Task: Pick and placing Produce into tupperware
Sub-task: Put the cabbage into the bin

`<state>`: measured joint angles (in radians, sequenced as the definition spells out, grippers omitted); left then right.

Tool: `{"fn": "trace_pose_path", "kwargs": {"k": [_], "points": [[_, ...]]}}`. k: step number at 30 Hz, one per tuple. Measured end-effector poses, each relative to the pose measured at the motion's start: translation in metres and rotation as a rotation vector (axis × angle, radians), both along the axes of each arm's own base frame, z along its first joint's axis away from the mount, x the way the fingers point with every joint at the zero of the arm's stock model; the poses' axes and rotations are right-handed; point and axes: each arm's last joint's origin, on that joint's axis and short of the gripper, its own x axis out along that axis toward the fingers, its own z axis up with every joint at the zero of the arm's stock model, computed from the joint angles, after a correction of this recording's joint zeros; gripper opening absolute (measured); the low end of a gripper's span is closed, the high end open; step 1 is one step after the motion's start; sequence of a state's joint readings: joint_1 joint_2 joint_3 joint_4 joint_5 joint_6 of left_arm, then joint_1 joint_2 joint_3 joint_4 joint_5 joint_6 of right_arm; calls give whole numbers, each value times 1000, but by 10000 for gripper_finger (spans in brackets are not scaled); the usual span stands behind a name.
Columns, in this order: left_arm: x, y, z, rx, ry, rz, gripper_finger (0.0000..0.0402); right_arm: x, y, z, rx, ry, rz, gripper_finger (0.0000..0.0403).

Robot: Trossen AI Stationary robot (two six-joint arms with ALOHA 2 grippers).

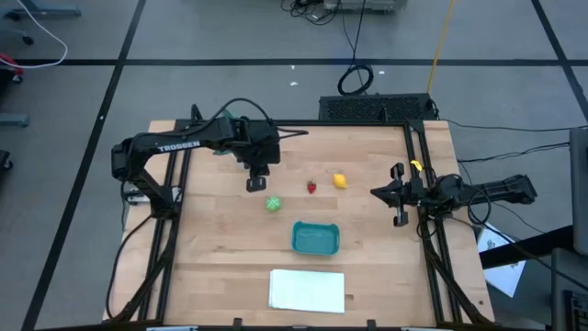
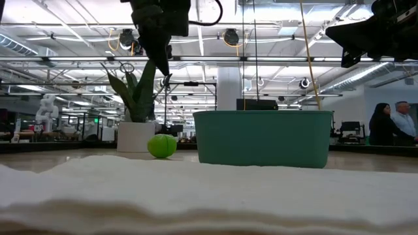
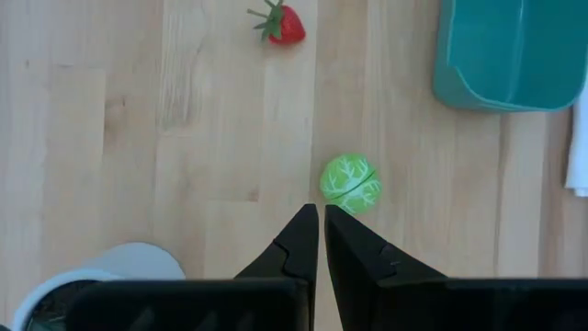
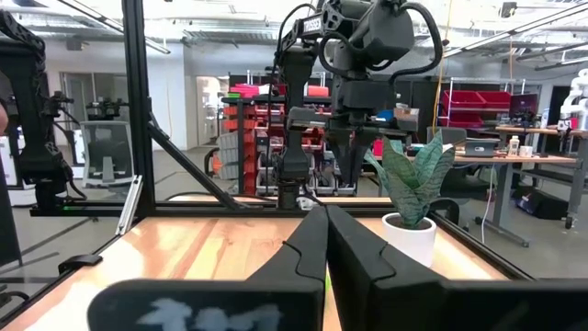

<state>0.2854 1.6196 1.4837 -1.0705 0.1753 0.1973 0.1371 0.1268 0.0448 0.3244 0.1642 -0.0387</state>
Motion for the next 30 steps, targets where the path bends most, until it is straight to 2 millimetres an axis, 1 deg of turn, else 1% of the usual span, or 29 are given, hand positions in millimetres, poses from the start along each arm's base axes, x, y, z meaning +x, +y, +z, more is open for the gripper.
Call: {"fn": "trace_pose_path", "kwargs": {"k": [4, 7, 10, 13, 19, 22, 27, 30], "points": [[2, -7, 0, 1, 0, -23, 26, 0, 0, 0, 0, 0, 0, 0], [3, -13, 0, 36, 12, -29, 26, 0, 0, 0, 0, 0, 0, 0], [4, -14, -2, 48, 32, -5, 26, 0, 0, 0, 0, 0, 0, 0], [7, -13, -9, 42, 89, 15, 26, 0, 0, 0, 0, 0, 0, 0], [29, -12, -24, 45, 190, 1, 26, 0, 0, 0, 4, -4, 1, 0], [41, -11, -26, 52, 190, -24, 26, 0, 0, 0, 8, -2, 2, 0], [54, -17, -28, 68, 192, -112, 26, 0, 0, 0, 9, 1, 2, 0], [55, -24, -28, 90, 191, -207, 26, 0, 0, 0, 15, 1, 3, 0]]}}
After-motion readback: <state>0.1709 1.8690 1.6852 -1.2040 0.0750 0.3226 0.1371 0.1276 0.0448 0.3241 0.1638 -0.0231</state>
